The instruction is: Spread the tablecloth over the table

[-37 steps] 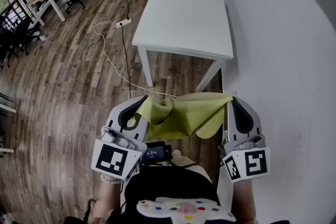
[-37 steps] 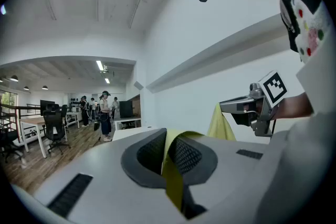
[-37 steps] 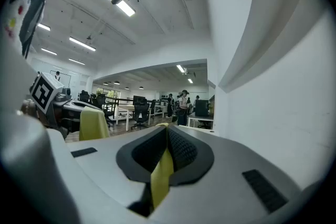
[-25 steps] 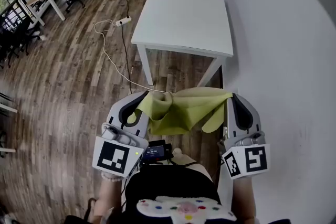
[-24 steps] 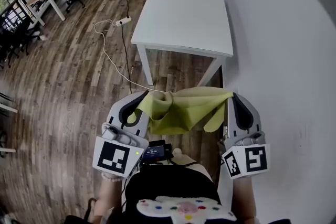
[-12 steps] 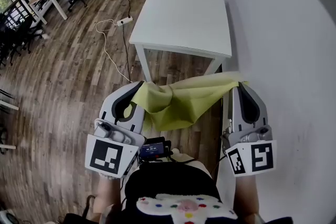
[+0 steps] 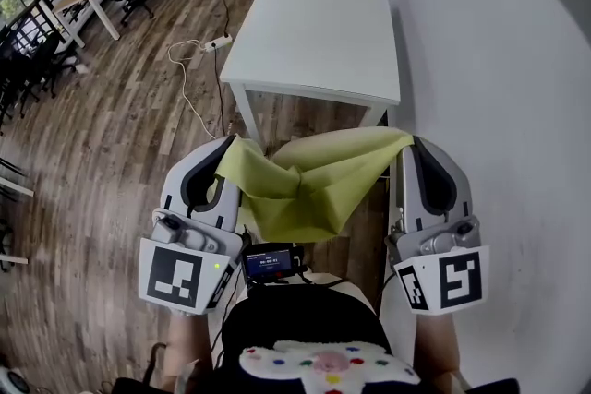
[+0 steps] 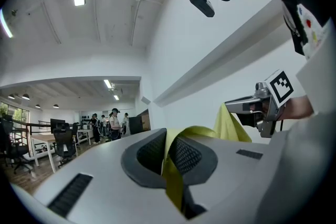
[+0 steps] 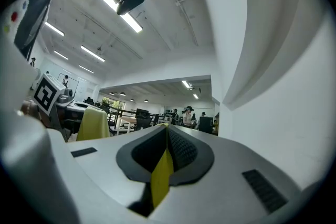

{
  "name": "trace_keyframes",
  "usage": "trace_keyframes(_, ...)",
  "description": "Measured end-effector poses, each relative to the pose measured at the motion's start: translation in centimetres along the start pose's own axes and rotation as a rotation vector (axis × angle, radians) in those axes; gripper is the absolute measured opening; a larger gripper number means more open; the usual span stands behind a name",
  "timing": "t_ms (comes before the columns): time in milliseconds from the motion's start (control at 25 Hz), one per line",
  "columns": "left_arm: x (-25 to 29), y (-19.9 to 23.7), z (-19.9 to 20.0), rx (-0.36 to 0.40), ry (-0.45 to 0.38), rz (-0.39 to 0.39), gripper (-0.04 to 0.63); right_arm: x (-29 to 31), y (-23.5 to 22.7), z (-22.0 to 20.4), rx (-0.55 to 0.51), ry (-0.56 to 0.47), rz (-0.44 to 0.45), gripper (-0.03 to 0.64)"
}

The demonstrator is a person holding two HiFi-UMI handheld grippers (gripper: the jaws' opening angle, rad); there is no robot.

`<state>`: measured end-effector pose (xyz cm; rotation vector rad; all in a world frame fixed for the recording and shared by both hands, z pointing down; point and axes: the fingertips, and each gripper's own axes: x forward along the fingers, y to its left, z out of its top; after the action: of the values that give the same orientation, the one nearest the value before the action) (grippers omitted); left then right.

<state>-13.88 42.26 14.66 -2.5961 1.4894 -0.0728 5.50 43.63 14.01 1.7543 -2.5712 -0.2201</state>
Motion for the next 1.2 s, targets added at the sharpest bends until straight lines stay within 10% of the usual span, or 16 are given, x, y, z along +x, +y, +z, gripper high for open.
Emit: trace_keyframes(1200,21.8,13.5,-7.2,-0.100,0.066,-0.130,0.014,21.9,-7.5,-6.4,0.012,0.137,-0.159,0.035)
